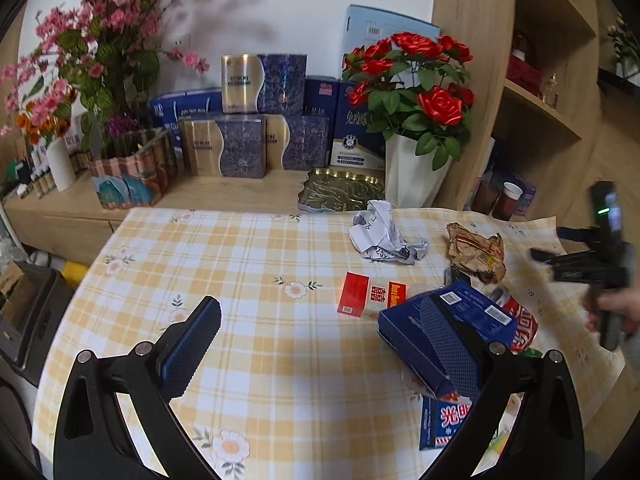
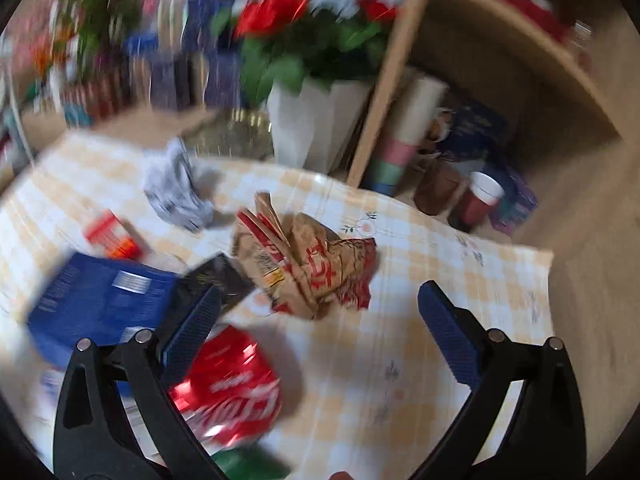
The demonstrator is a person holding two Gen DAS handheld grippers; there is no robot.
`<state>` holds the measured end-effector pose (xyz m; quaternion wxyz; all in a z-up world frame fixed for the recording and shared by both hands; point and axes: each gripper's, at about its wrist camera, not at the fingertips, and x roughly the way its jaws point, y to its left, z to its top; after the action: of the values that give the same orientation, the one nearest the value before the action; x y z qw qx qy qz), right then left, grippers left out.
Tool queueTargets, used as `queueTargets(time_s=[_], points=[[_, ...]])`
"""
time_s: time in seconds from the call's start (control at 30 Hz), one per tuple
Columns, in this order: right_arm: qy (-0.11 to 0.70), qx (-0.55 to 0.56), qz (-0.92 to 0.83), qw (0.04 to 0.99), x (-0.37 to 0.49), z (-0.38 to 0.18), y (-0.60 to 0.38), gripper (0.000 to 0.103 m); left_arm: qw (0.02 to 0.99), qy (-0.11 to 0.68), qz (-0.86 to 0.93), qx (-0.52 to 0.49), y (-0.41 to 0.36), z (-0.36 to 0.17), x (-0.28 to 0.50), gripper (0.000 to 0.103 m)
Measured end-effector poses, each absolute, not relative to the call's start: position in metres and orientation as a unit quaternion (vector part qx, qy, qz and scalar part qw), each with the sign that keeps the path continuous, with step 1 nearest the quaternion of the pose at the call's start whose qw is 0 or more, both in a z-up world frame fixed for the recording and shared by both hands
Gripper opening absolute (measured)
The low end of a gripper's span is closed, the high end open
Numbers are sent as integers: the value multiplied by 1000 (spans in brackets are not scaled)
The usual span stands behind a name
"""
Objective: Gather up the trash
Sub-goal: 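Close the right tool on the brown paper bag while the left reaches white paper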
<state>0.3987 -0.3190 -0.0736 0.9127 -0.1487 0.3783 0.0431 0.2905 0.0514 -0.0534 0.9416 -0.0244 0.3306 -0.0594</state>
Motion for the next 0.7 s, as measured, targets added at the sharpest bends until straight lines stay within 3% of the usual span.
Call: queueTargets(time_s=[0.13,0.47,0.7], points=[[420,-226,51,877,446,-115,-307,97,938,341,-64,-22,54,-60,308,98],[474,-275,89,832,487,-153,-285,97,918,380,-98,-57,52,-86,347,98],[478,-248,92,838,492,-147,-298,77,903,404,-131,-72,34,-100,381,97]])
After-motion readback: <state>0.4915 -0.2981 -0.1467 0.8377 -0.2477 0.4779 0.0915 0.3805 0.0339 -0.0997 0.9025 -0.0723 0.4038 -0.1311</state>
